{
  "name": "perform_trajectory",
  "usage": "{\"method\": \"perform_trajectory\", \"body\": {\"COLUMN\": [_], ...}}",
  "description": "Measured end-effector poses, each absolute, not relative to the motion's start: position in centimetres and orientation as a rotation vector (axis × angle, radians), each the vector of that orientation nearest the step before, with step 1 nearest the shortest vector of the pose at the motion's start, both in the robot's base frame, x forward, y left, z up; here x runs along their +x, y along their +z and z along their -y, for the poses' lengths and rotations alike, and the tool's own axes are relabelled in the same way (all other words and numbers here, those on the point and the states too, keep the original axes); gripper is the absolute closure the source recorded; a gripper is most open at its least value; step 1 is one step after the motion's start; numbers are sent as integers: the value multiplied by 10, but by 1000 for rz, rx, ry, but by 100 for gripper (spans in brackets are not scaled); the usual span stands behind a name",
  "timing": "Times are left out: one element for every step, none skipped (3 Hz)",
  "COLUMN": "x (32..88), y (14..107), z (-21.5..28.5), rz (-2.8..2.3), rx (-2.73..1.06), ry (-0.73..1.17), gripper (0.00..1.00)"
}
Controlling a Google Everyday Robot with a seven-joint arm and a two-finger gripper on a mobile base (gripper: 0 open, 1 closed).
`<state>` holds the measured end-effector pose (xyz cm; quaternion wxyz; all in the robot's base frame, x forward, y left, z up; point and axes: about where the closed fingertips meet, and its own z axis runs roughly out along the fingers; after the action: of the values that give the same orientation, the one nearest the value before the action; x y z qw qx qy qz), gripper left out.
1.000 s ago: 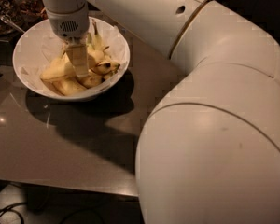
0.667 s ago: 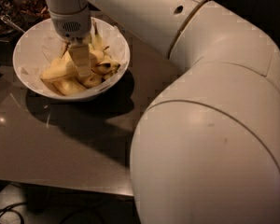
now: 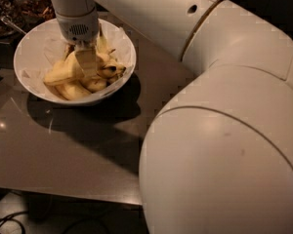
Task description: Pick banana from white bowl
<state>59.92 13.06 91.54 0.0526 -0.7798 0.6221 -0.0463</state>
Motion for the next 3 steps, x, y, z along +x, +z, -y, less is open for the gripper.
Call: {"method": "perform_trajectory", "body": {"x": [600, 600, 586], "y": [915, 922, 939], "z": [-131, -134, -129], "rz": [-1890, -1843, -1767], "rx": [-2369, -2333, -2286], "ry": [-141, -125, -94], "gripper": [100, 100, 100]}}
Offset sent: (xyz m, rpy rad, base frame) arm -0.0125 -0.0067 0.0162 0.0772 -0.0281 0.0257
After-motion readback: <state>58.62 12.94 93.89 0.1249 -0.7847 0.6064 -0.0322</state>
